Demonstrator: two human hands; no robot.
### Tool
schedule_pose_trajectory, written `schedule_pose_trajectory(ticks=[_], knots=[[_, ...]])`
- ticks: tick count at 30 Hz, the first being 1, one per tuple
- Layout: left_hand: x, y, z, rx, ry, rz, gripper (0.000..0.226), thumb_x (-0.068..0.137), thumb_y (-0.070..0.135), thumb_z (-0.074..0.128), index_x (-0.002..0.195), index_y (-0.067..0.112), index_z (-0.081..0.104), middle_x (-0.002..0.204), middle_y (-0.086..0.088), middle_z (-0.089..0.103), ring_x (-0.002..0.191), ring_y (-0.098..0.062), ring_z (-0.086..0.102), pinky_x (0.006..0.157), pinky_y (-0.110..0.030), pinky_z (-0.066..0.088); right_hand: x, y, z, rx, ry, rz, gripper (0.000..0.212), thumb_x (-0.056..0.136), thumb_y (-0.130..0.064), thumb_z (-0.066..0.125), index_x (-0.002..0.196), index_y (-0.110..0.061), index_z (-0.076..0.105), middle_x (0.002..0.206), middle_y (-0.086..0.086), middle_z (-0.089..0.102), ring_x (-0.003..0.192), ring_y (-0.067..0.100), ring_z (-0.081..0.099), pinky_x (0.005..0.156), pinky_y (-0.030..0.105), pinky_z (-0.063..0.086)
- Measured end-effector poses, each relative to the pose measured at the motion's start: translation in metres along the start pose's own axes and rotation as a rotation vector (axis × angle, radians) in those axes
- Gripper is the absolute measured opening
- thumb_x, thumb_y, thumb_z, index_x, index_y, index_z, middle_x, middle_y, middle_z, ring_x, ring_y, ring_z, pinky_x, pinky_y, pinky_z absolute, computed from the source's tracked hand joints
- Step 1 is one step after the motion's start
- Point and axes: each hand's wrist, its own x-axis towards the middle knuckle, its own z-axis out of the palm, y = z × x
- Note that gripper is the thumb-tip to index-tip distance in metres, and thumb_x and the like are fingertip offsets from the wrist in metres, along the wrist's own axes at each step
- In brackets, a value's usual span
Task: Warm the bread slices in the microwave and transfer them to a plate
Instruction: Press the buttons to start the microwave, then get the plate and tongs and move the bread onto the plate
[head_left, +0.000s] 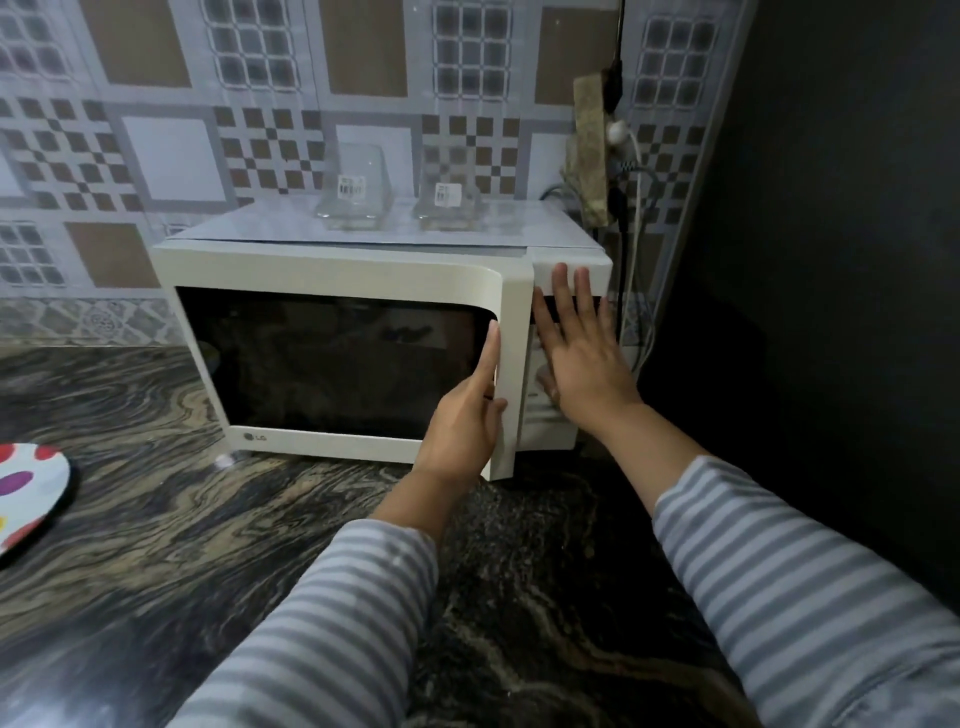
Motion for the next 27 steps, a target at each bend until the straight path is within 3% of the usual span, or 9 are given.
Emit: schedule_pose_trajectory(ticks=[1,3,5,7,8,11,14,18,27], knots=[[0.0,0.004,-0.007,0.041,-0.022,0.008,0.084,0.094,0.01,0.052,0.151,0.039,-0.002,0.086,0.007,0.051,0.073,-0.008,0.053,0.073,-0.035,0.053,-0.002,-0.001,-0.006,0.007,-0.006,0.011,0.099,0.083,-0.01,0.063,0.151,-0.015,-0.009,0.157,0.01,-0.018,0.145,0.03,-0.018,0.116,0.051,-0.007],[0.001,0.01,-0.028,0.224,0.033,0.02,0.074,0.094,0.02,0.05,0.152,0.037,0.007,0.106,0.001,0.052,0.091,-0.019,0.055,0.072,-0.039,0.053,-0.009,-0.003,-0.022,0.055,0.026,0.041,0.087,0.083,-0.009,0.052,0.153,-0.013,0.0,0.161,0.01,-0.009,0.147,0.026,-0.013,0.117,0.051,-0.006],[0.01,0.015,-0.055,0.46,0.23,0.055,0.061,0.092,0.023,0.049,0.149,0.027,0.028,0.115,-0.005,0.051,0.098,-0.026,0.052,0.074,-0.042,0.05,-0.012,-0.008,-0.043,0.129,0.109,0.053,0.078,0.081,-0.016,0.044,0.153,-0.013,0.014,0.161,0.01,0.004,0.149,0.025,-0.004,0.118,0.053,-0.002],[0.027,0.024,-0.082,0.618,0.387,0.019,0.052,0.093,0.026,0.046,0.144,0.024,0.038,0.125,-0.006,0.05,0.109,-0.027,0.049,0.087,-0.044,0.042,-0.004,-0.015,-0.063,0.162,0.128,0.064,0.071,0.085,-0.026,0.036,0.152,-0.016,0.017,0.161,0.008,0.006,0.149,0.024,-0.003,0.117,0.055,-0.002],[0.036,0.028,-0.095,0.663,0.386,-0.028,0.05,0.096,0.03,0.042,0.145,0.025,0.036,0.133,-0.005,0.047,0.12,-0.026,0.044,0.097,-0.046,0.036,0.003,-0.019,-0.071,0.152,0.101,0.069,0.067,0.09,-0.032,0.033,0.153,-0.018,0.015,0.162,0.007,0.004,0.148,0.023,-0.007,0.117,0.055,-0.005],[0.059,0.029,-0.12,0.719,0.113,-0.24,0.052,0.101,0.047,0.02,0.151,0.032,0.022,0.159,0.003,0.019,0.148,-0.018,0.008,0.117,-0.052,0.006,0.026,-0.031,-0.09,0.104,-0.021,0.077,0.065,0.098,-0.055,0.019,0.153,-0.022,0.01,0.161,0.006,-0.006,0.146,0.02,-0.019,0.113,0.054,-0.016],[0.063,0.026,-0.125,0.739,-0.092,-0.354,0.06,0.096,0.06,0.009,0.152,0.037,0.009,0.161,0.01,0.001,0.148,-0.014,-0.012,0.115,-0.06,-0.005,0.036,-0.041,-0.096,0.101,-0.112,0.103,0.068,0.097,-0.06,0.011,0.152,-0.022,0.018,0.161,0.006,-0.006,0.145,0.021,-0.023,0.111,0.055,-0.019],[0.056,0.03,-0.127,0.751,-0.108,-0.373,0.065,0.093,0.066,0.008,0.152,0.04,0.005,0.161,0.012,-0.003,0.147,-0.013,-0.015,0.113,-0.062,-0.005,0.029,-0.052,-0.101,0.115,-0.123,0.149,0.069,0.096,-0.061,0.013,0.15,-0.021,0.028,0.162,0.006,0.001,0.146,0.023,-0.021,0.112,0.058,-0.018],[0.018,0.039,-0.164,0.713,-0.183,-0.269,0.064,0.092,0.067,0.006,0.151,0.043,0.005,0.161,0.014,-0.002,0.147,-0.012,-0.013,0.113,-0.065,-0.004,-0.012,-0.095,-0.144,0.052,-0.141,0.2,0.067,0.095,-0.063,0.011,0.148,-0.026,0.032,0.162,0.004,0.0,0.145,0.024,-0.022,0.109,0.057,-0.021]])
